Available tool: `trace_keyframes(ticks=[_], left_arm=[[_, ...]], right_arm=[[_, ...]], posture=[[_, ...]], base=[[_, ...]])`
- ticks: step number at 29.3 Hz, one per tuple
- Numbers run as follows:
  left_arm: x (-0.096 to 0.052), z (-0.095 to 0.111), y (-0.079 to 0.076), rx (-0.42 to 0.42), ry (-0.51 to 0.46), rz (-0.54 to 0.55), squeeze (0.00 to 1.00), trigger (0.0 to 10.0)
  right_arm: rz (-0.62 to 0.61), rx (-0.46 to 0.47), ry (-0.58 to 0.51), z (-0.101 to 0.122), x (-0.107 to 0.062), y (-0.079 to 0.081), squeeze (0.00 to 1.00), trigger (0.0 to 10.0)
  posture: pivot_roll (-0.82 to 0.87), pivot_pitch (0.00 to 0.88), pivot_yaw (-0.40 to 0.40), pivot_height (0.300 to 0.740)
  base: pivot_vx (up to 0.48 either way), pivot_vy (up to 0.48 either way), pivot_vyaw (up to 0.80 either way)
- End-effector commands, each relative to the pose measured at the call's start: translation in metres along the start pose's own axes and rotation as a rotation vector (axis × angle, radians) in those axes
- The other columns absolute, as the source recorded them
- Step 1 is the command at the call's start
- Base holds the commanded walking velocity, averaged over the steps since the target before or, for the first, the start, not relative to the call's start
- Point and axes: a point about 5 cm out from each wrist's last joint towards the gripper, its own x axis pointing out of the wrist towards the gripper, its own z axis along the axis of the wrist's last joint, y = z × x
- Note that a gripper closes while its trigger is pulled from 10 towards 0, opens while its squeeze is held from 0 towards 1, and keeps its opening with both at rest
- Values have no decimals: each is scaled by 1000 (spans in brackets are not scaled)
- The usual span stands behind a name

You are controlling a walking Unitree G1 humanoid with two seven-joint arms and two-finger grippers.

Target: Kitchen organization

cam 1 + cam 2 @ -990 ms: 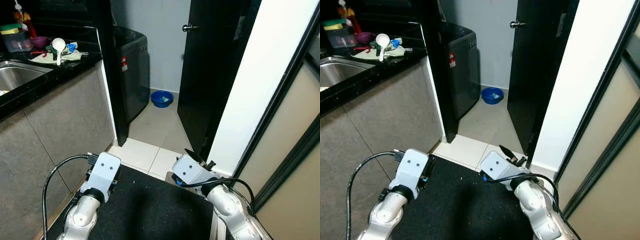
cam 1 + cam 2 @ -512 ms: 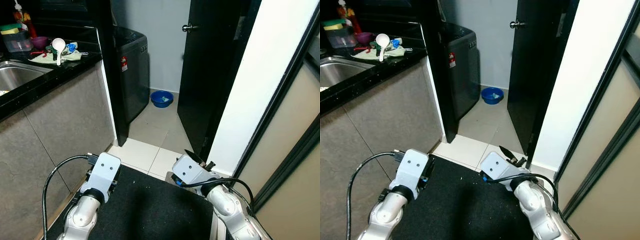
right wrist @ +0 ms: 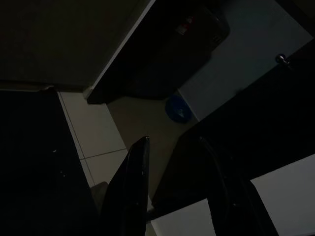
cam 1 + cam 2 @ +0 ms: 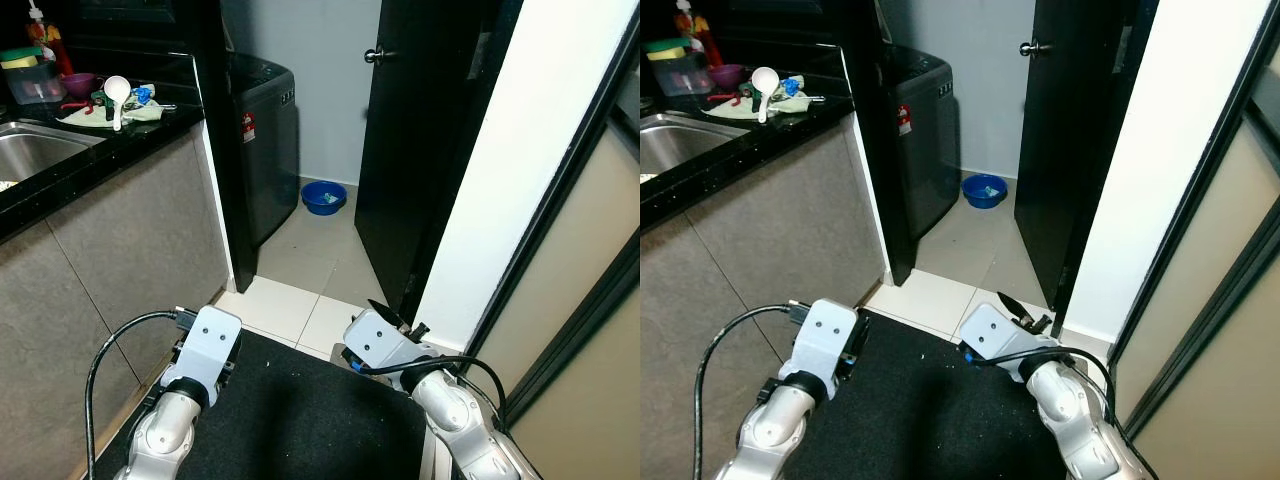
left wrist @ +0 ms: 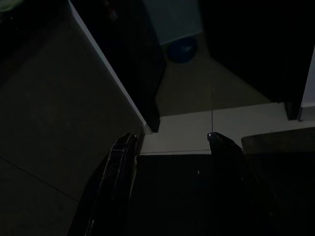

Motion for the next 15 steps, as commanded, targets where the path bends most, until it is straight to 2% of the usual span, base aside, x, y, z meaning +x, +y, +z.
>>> trace_keyframes(ticks=[1, 15], left_arm=[[0, -3, 0, 12, 11, -7, 0, 10000], [0, -2, 1, 11, 11, -2, 0, 10000]], right_arm=[[8, 4, -6, 0, 2, 1, 0, 10000], [2, 9, -4, 1, 2, 0, 0, 10000]], posture=[[-58, 0, 2, 740], [-61, 0, 5, 740]], base=[[0, 0, 0], [0, 0, 0]])
